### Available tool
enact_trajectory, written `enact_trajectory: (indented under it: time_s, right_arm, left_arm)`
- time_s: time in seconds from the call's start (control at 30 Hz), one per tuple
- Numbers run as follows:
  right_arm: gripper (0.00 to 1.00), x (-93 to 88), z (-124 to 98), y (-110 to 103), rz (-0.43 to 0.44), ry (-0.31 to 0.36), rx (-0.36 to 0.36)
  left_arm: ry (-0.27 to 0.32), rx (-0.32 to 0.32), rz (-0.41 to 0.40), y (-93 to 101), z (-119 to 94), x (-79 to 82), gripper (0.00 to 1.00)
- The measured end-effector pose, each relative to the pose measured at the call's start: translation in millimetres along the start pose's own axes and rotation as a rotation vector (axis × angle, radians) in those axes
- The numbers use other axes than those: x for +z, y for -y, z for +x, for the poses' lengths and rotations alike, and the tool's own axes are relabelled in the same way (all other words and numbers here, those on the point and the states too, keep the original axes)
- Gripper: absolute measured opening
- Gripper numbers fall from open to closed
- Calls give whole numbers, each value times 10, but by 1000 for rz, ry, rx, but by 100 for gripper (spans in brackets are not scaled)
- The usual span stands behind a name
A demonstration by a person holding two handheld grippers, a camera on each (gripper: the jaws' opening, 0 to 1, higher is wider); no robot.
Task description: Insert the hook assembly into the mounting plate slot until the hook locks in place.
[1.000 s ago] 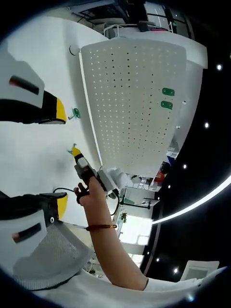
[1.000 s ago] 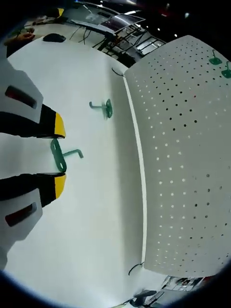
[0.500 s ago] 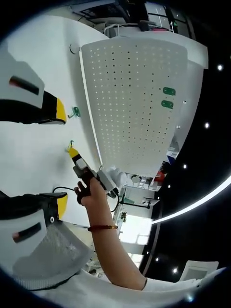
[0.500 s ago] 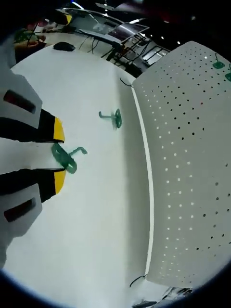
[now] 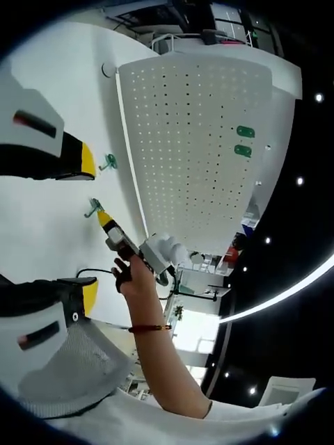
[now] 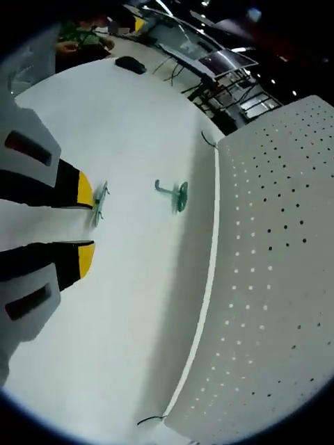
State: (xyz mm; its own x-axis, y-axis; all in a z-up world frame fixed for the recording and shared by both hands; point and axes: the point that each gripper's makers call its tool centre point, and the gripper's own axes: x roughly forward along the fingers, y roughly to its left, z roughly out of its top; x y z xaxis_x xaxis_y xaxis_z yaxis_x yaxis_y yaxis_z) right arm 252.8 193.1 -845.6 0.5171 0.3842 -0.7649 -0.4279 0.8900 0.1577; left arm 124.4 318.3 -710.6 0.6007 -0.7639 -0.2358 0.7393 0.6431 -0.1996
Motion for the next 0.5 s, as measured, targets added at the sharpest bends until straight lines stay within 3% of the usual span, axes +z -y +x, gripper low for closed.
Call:
enact_trajectory:
  time_s: [0.33, 0.5]
  right_arm:
    - [18, 77, 58, -122, -218, -23, 45]
    - [12, 40, 78, -163, -237, -43, 60]
  left_arm:
    - [-1, 9, 1, -26, -37, -4, 57]
    - [1, 12, 2, -40, -41, 10, 57]
